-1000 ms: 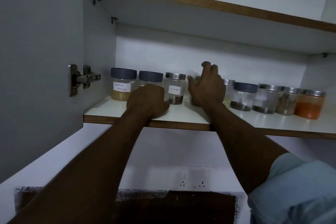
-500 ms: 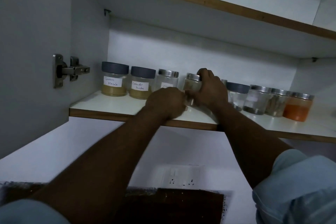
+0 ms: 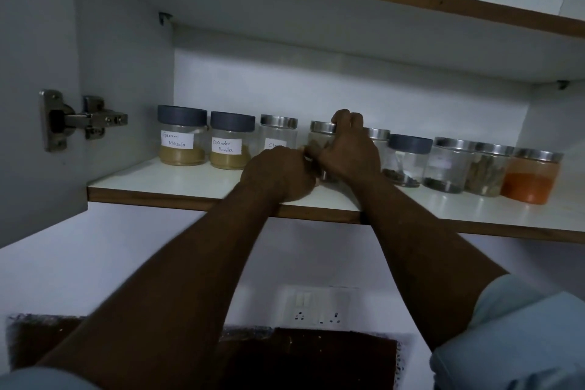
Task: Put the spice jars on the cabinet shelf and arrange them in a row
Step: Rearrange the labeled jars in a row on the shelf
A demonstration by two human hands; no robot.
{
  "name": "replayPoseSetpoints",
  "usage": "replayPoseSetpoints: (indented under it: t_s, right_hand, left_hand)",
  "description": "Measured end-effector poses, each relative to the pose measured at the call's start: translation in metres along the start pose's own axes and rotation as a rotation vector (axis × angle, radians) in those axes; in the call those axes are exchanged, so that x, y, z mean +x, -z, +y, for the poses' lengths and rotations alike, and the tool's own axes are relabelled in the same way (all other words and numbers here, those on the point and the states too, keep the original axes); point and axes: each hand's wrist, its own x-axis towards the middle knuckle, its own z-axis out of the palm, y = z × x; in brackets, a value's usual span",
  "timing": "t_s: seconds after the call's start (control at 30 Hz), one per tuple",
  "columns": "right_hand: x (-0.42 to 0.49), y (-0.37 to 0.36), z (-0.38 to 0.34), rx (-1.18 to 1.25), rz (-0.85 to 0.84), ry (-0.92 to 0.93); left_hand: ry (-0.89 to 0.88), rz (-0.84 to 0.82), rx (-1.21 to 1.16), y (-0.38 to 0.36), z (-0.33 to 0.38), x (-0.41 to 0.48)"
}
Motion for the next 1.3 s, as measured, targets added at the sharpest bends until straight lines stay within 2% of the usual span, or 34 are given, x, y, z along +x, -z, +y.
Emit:
replayPoseSetpoints:
  t_s: [0.1, 0.23, 0.5, 0.8, 1.17, 1.23, 1.3]
  right_hand:
    - [-0.002, 0.001, -0.001, -0.018, 0.032, 0.0]
    - [-0.005, 0.002, 0.0, 0.128, 0.005, -0.009]
    - [-0.007, 0.006, -0.002, 0.249, -0.03, -0.034]
    - [-0.006, 0.002, 0.004, 0.12, -0.135, -0.014]
    - [-0.007, 0.011, -0.002, 0.188, -0.25, -0.103]
    - [-0.008, 0.013, -0.002, 0.201, -0.242, -0.112]
    - [-0.01, 0.017, -0.004, 0.198, -0.144, -0.124]
  left_hand:
    - [0.011, 0.015, 0.029, -0.001, -0.002, 0.001]
    - [0.009, 0.025, 0.011, 0.001, -0.002, 0.0]
    - [-0.005, 0.021, -0.004, 0.001, -0.003, -0.002]
    - [-0.004, 0.026, -0.018, -0.001, -0.005, 0.001]
    - [-0.032, 0.047, -0.042, -0.008, -0.01, 0.006]
    - [-0.032, 0.041, -0.042, -0.008, -0.01, 0.006]
    - [-0.031, 0.033, -0.046, -0.008, -0.01, 0.006]
